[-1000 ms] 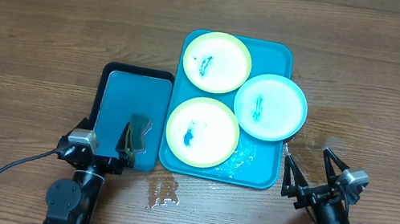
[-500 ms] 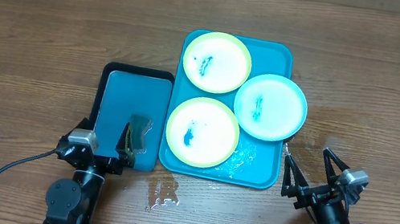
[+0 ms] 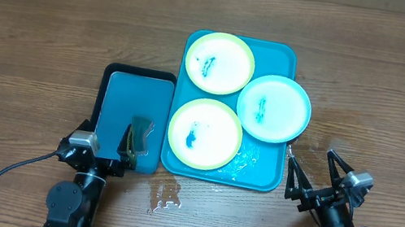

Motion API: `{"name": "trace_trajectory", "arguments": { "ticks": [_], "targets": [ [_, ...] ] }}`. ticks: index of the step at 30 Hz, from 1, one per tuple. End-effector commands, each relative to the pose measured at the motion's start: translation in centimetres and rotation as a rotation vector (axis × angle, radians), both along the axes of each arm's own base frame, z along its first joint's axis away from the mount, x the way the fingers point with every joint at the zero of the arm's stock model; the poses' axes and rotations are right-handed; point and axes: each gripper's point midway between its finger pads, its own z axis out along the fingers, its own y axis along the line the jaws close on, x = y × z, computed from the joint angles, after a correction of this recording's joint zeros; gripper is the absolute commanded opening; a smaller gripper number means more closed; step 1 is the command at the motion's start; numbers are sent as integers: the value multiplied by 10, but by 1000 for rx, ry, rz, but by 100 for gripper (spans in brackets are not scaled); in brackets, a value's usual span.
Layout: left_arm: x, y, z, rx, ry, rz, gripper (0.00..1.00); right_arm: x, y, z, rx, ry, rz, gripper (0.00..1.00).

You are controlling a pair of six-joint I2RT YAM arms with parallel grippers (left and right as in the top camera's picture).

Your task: Clean dirty plates on tray and stack at the side

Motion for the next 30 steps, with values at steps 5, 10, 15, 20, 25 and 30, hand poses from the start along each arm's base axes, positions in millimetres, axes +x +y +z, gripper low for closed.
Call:
{"name": "trace_trajectory", "arguments": {
  "ticks": [5, 10, 15, 20, 25, 30],
  "targets": [
    [0, 1, 2, -14, -11, 2, 100, 0, -1, -1, -2, -6, -6, 100],
    [0, 3, 11, -15, -48, 13, 100, 0, -1, -1, -2, -9, -6, 100],
    [-2, -19, 20, -132, -74, -111, 100, -5, 11, 4, 31, -15, 72, 100],
    [-13, -51, 55, -134, -185, -309, 100, -20, 28, 28, 28, -46, 190, 100],
    [-18, -46, 103, -138, -121, -276, 100, -26, 25, 85, 14, 3, 172, 100],
    [-7, -52, 128, -124, 176, -299, 100, -11, 25, 120, 11, 260, 160, 100]
  ]
}}
